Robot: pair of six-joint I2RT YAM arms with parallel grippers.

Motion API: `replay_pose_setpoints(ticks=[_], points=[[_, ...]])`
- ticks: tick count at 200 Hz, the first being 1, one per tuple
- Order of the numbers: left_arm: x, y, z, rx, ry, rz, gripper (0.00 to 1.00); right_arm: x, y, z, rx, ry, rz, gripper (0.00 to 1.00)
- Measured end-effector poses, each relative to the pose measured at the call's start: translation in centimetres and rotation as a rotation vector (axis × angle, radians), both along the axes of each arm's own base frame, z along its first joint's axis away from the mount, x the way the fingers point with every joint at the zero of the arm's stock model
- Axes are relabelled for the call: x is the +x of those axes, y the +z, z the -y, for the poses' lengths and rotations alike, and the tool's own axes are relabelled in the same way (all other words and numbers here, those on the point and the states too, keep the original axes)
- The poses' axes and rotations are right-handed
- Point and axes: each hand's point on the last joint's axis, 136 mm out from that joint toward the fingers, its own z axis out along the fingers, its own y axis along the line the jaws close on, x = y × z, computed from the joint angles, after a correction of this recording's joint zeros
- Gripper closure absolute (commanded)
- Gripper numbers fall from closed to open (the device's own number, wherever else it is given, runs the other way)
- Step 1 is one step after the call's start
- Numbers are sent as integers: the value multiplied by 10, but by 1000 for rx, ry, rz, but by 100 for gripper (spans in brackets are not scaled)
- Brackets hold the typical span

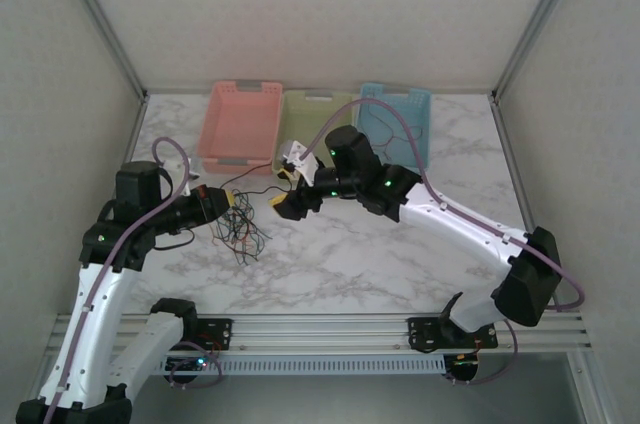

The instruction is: Untangle the cables

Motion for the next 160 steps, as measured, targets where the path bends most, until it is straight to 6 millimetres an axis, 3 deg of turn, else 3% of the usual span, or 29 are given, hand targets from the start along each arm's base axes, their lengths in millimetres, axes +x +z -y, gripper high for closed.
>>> replay_pose_setpoints(ticks=[20, 75, 97, 108, 122, 139, 160], points=[[0, 0, 0, 0, 0, 0, 100, 0, 1, -1, -4, 13, 18, 50], [0, 0, 0, 0, 0, 1, 100, -5, 0, -1, -9, 46, 23, 99], [-1, 0, 0, 1, 2, 3, 100, -6, -1, -1, -12, 47, 23, 100], [-1, 1, -1, 2, 3, 4, 80, -5, 0, -1, -11, 46, 23, 100], [-1, 1, -1, 3, 4, 8, 65, -5, 1, -1, -4, 41, 26, 100], [-1, 1, -2, 8, 13, 11, 35, -6, 4, 4, 8, 22, 30, 100], [-1, 1, -4, 14, 23, 14, 20, -9, 11, 15, 25, -13, 41, 100]])
